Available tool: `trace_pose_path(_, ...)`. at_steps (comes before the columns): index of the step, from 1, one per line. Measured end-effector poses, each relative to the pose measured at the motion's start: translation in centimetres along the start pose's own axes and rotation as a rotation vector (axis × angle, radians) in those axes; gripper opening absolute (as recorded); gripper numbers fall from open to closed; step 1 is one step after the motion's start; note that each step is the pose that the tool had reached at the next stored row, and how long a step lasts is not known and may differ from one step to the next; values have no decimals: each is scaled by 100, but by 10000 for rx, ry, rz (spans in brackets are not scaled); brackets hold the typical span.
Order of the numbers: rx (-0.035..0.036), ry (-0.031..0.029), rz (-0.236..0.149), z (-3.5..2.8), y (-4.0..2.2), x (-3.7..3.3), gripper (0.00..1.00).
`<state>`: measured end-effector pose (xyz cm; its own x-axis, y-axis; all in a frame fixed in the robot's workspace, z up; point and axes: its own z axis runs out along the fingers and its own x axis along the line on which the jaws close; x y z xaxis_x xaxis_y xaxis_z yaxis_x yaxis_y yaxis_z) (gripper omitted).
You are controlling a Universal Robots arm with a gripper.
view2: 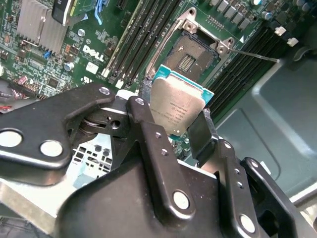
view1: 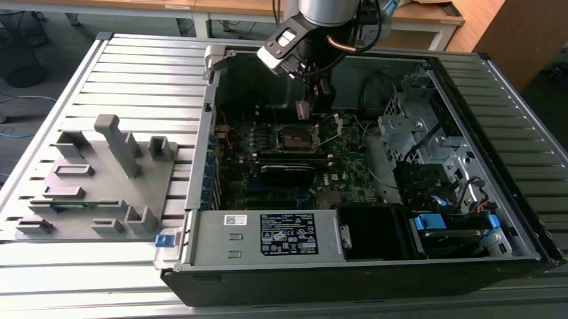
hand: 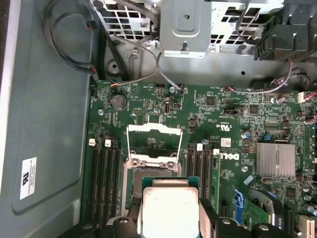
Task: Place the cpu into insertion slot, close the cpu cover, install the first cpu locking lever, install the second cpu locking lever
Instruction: 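Place the cpu into insertion slot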
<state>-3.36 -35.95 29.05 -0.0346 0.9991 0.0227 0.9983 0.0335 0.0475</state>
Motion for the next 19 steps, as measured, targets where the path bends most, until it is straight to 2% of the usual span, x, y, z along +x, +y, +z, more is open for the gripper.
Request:
trace_pose_path(4,-18,0,-1,71,-9,-1,54)
trace_pose_path(7,-35,22,0,114,-26,-2,54)
trace_pose_path(11,-56,38,0,136,-68,-1,54)
trace_pose_path(19,-59,54,1,184,-75,-2,54)
